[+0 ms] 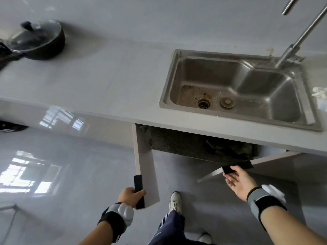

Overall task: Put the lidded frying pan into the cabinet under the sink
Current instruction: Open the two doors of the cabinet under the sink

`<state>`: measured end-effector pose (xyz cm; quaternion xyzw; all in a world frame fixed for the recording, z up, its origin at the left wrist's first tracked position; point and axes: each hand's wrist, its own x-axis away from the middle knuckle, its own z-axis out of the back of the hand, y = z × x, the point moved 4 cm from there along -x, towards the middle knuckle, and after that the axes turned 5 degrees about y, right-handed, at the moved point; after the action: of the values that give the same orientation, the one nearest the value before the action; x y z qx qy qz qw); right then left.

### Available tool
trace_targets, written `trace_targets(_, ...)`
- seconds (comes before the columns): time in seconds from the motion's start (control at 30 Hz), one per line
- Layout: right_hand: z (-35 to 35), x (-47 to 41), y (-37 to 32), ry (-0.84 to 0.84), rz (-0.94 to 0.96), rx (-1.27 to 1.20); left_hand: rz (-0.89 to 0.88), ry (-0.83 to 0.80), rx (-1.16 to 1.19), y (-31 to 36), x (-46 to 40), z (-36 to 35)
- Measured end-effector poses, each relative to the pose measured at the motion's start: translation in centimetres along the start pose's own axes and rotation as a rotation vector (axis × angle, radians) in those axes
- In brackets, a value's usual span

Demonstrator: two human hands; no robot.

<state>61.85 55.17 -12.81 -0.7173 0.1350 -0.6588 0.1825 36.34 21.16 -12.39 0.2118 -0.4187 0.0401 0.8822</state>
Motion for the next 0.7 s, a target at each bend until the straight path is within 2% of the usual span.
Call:
trace_targets(0.23, 2.3, -0.1, 0.7, 0.116, 0.131, 0.090, 0.053, 0.251, -0.034, -2.4, -0.1, 3.9)
trace_targets(0.43, 4.6, -0.9, 2.0, 0.222, 0.216, 0.211, 0.080, 0.360, 0.044, -3.7, 0.2, 5.6)
trace_targets(0.57, 6.5, -0.3, 2.5, 0.232, 0.255, 0.301, 0.098, 0.432, 0.075, -3.5, 0.7, 5.7)
trace_targets(0.7, 8.6, 0.6, 3.2, 0.254, 0.320, 0.391, 0.071, 0.506, 0.022, -2.4, 1.1, 4.8)
